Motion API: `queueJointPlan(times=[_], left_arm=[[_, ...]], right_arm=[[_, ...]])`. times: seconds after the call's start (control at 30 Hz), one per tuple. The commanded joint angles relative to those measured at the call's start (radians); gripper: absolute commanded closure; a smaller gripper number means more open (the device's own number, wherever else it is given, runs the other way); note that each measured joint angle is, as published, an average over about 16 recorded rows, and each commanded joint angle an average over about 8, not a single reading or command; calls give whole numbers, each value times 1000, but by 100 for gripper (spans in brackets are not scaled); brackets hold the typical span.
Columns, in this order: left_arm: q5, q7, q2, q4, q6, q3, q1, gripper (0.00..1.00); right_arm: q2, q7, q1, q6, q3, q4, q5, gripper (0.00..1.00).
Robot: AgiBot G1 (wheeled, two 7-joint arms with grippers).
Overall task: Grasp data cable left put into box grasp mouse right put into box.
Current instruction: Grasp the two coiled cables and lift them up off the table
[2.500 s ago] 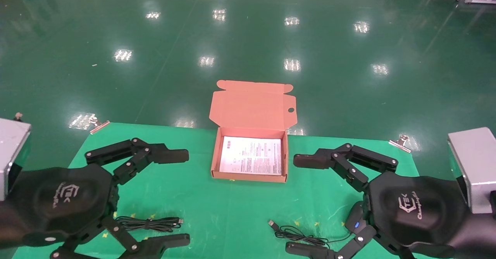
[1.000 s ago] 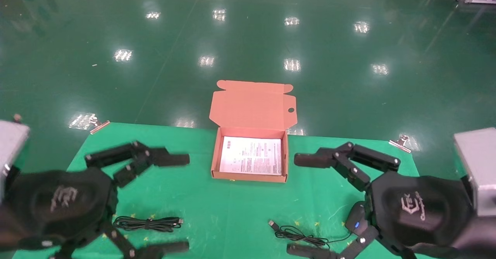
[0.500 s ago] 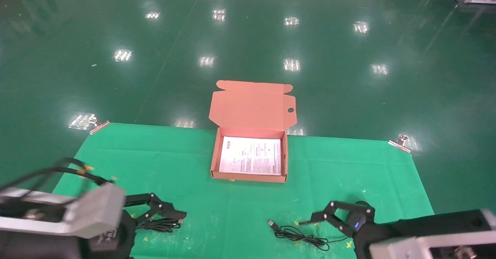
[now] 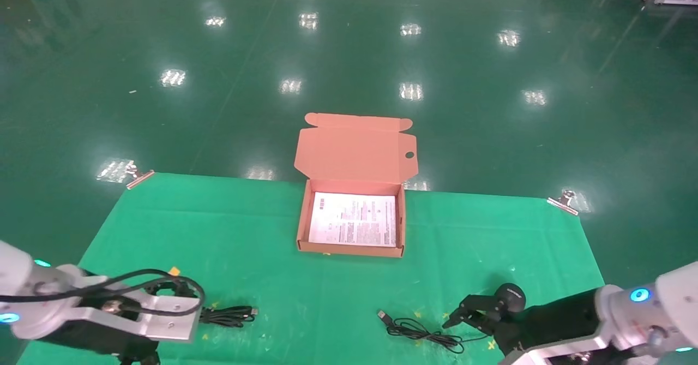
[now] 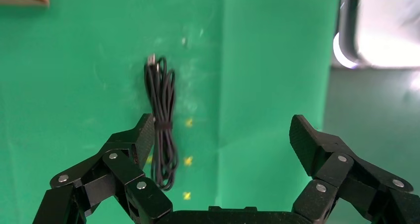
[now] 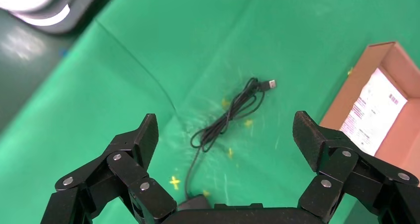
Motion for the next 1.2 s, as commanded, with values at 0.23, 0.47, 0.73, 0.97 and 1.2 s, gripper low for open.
queueJointPlan(times=[0.23, 0.47, 0.73, 0.97, 1.2], left_arm=[[152, -64, 44, 20, -86, 55, 28, 0], [208, -130, 86, 120, -168, 60, 62, 0], [221, -106, 165, 324, -253, 61, 77, 0], [215, -31, 227, 498, -300, 59, 62, 0], [204, 39, 267, 635, -324, 56, 40, 0]], right_arm=[[-49, 38, -53, 118, -47, -4, -157, 0], [-94, 154, -97, 203, -65, -17, -263, 0], [-160, 260, -110, 257, -79, -85, -347, 0], [-233, 269, -93, 282, -90, -210, -372, 0], [-297, 249, -80, 312, -100, -320, -387, 0]])
